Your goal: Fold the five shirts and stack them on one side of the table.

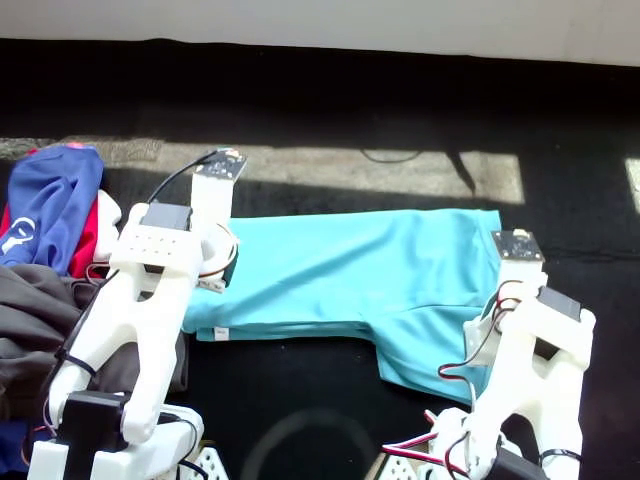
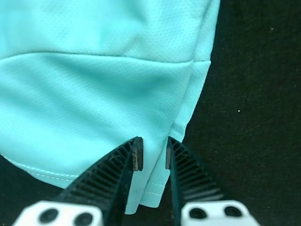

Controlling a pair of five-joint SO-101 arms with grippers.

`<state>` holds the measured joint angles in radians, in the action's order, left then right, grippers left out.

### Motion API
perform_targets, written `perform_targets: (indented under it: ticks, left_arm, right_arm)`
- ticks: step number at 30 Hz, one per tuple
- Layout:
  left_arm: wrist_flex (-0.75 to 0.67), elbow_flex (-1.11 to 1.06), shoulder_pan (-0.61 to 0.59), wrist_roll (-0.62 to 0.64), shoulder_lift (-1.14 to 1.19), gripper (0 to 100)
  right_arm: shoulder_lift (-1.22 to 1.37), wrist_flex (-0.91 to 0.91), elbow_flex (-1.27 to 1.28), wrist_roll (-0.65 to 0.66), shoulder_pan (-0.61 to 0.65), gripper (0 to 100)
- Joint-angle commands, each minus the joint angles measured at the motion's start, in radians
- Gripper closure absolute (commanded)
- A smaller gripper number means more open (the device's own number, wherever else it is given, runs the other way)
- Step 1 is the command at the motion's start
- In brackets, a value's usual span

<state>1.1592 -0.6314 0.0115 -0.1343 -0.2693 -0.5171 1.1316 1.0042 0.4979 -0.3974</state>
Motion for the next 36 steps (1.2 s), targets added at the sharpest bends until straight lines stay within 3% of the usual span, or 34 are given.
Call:
perform_targets:
  ticks: [1, 19, 29, 36]
  left_arm:
    - [-0.009, 0.007, 0.001, -0.006, -0.03, 99]
    - [-0.005, 0.008, 0.001, -0.006, -0.038, 99]
    - [-0.005, 0.01, -0.001, -0.006, -0.038, 99]
    - [-0.005, 0.012, -0.001, -0.006, -0.039, 99]
  right_arm:
    - [-0.015, -0.016, 0.008, 0.009, -0.012, 93.3]
    - [-0.022, -0.045, 0.035, 0.009, -0.018, 99.1]
    - [-0.027, 0.045, -0.116, 0.009, -0.027, 99.3]
    - [-0.022, 0.054, -0.139, 0.173, -0.134, 99.3]
